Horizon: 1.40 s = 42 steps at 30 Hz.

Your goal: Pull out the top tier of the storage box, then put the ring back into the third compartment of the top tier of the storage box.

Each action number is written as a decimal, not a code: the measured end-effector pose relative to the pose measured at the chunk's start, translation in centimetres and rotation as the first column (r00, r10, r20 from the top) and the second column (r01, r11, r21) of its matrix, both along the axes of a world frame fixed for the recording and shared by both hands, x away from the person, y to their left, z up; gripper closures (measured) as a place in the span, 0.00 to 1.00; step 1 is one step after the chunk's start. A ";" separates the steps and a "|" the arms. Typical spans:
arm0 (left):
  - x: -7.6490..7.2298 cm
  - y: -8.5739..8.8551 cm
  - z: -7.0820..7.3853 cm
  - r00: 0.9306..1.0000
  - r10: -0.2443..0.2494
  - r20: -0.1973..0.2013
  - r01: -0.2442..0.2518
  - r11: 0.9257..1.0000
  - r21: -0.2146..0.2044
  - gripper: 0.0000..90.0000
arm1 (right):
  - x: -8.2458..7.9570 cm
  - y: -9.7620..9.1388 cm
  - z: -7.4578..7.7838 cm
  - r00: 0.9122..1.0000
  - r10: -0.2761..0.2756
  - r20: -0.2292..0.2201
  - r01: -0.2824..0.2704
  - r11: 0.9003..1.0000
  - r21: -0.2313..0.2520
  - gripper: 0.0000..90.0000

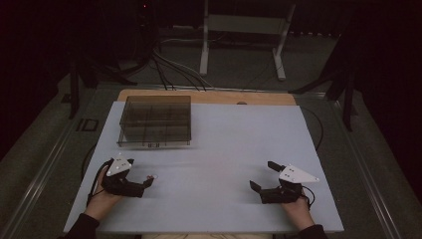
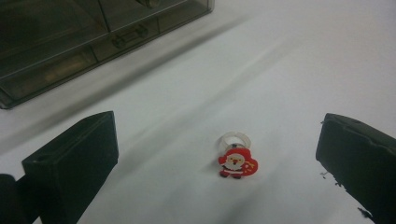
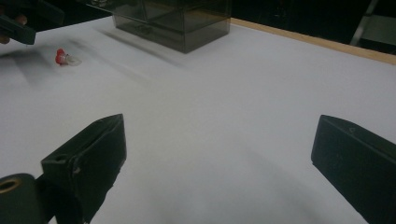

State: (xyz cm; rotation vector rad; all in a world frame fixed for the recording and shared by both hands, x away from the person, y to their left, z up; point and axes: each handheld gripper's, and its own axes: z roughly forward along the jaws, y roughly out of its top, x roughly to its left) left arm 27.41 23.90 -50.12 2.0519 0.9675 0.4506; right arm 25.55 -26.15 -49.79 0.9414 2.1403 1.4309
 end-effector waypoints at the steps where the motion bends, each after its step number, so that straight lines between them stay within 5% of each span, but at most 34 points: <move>1: 0.0 0.0 0.0 1.000 -0.003 -0.003 0.003 1.000 0.001 0.00 | 0.0 0.0 0.0 1.000 0.000 -0.001 0.000 1.000 0.000 0.03; 16: 0.2 0.2 0.0 1.000 -0.007 -0.020 0.007 1.000 -0.014 0.00 | 0.0 0.0 0.0 1.000 -0.002 0.000 0.002 1.000 0.000 0.03; 22: 0.1 0.2 1.0 1.000 -0.013 -0.008 0.013 0.999 -0.039 0.00 | 0.0 0.0 0.0 1.000 -0.004 0.002 0.004 1.000 0.000 0.03; 42: -0.4 -2.7 4.0 0.991 -0.134 0.018 0.135 0.988 -0.076 0.00 | -0.1 0.0 0.1 1.000 -0.004 0.004 0.004 1.000 -0.001 0.03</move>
